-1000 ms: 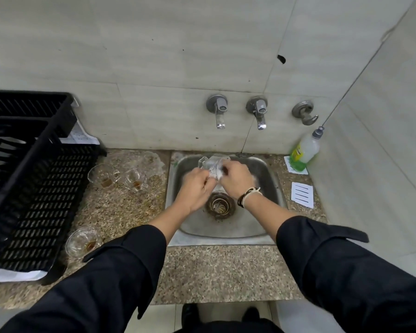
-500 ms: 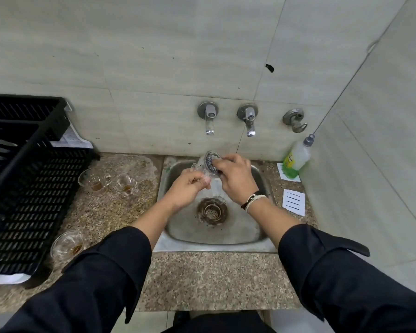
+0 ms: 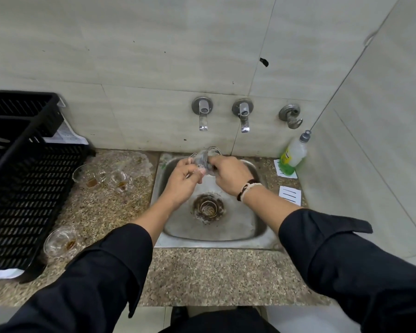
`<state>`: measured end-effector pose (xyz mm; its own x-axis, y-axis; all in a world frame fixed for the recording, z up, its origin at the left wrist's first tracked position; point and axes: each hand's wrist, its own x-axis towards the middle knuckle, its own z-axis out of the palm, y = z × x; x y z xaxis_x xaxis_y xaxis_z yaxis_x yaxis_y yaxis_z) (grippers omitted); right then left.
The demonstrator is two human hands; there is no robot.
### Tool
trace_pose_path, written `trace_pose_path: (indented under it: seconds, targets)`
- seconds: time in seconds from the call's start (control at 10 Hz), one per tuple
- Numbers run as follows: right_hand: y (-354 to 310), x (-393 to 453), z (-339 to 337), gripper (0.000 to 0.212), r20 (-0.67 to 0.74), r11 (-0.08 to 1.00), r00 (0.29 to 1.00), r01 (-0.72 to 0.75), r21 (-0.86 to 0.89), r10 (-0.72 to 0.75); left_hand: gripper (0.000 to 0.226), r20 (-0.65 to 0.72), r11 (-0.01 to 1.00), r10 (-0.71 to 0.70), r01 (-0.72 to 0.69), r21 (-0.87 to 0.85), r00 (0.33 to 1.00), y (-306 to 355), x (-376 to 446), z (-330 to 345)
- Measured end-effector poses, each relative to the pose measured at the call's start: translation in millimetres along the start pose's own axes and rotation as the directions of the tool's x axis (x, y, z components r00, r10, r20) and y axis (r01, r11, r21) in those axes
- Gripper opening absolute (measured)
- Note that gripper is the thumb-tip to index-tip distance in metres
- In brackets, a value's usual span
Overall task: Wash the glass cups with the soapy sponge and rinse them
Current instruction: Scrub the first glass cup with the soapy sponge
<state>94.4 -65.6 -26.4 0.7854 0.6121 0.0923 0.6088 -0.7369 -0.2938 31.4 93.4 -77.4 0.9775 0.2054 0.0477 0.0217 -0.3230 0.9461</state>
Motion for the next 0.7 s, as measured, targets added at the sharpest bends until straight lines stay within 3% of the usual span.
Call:
trace_pose_path:
  seconds: [0.1, 0.2, 0.3, 0.4, 0.5, 0.6, 0.7]
  targets:
    - [-21, 9, 8, 0.012, 0.311, 0.396, 0.801, -0.541, 0.742, 0.511, 0.036, -0.002, 0.997, -0.015, 0.015, 0.081, 1.000, -3, 1, 7]
    - [-13, 2, 6, 0.010, 0.274, 0.539, 0.870, -0.473, 0.697, 0.409, 0.036, 0.029, 0.999, -0.033, 0.032, 0.042, 0.999, -6, 2, 3]
    - [14, -7, -6, 0.029, 0.129, 0.956, 0.983, 0.162, -0.243, -0.134, 0.030, 0.078, 0.999, -0.010, 0.013, -0.041, 0.997, -1, 3, -3]
    - [14, -9, -13, 0.026, 0.099, 0.913, 0.978, 0.206, -0.352, -0.182, 0.029, 0.075, 0.998, 0.007, -0.002, -0.060, 0.997, 5, 5, -1]
    - [-14, 2, -6, 0.015, 0.206, 0.593, 0.851, -0.491, 0.638, 0.482, 0.031, 0.048, 1.000, 0.003, -0.002, -0.008, 0.999, 8, 9, 6]
    - [-21, 6, -3, 0.011, 0.407, 0.149, 0.698, -0.589, 0.794, 0.589, 0.032, 0.068, 0.999, -0.013, 0.010, 0.053, 0.998, 6, 9, 5]
    - [1, -7, -7, 0.015, 0.085, 0.985, 0.988, -0.139, 0.101, 0.131, 0.030, 0.110, 1.000, -0.031, 0.031, 0.002, 0.993, 8, 10, -4]
